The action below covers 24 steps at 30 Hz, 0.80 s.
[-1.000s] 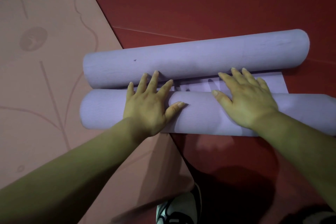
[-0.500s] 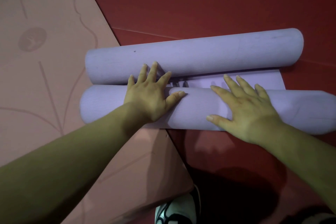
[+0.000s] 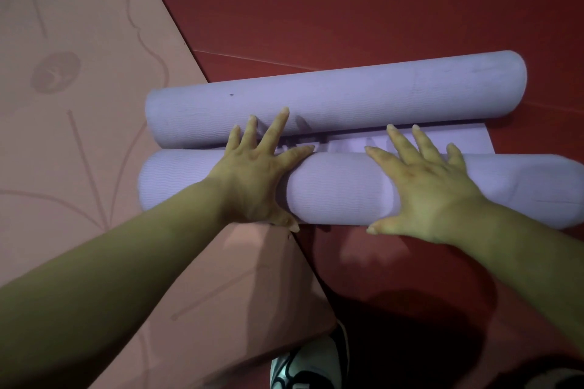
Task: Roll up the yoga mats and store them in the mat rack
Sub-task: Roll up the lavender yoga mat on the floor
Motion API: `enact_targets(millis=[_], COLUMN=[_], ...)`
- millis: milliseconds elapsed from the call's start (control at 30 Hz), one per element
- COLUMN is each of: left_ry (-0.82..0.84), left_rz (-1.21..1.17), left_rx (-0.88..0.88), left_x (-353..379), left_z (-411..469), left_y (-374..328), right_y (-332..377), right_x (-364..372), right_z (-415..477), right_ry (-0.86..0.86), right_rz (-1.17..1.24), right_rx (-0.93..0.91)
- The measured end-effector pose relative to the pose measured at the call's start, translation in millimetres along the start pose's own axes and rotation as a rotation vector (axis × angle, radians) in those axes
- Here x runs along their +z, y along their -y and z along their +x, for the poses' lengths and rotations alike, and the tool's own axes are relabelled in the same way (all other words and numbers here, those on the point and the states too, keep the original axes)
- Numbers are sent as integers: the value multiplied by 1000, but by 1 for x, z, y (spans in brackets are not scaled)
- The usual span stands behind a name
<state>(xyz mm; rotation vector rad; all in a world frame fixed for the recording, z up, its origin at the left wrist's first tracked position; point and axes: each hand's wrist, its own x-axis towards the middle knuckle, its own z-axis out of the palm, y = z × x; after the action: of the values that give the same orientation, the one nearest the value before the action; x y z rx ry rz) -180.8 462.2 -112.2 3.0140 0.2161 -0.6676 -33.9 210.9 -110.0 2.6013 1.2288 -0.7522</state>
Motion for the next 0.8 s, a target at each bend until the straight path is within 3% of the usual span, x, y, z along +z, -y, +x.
enact_targets(millis=[500, 633, 800], left_ry=[-51, -61, -66], left_rz=[-32, -37, 13], left_rx=[28, 12, 3], left_x=[2, 16, 16], left_z=[-18, -34, -34], left_y=[-12, -23, -22], right_y=[12, 15, 29], right_x=[-6, 27, 15], right_z=[-16, -36, -28], right_ry=[-21, -226, -5], right_rz=[174, 123, 13], right_rx=[-121, -150, 21])
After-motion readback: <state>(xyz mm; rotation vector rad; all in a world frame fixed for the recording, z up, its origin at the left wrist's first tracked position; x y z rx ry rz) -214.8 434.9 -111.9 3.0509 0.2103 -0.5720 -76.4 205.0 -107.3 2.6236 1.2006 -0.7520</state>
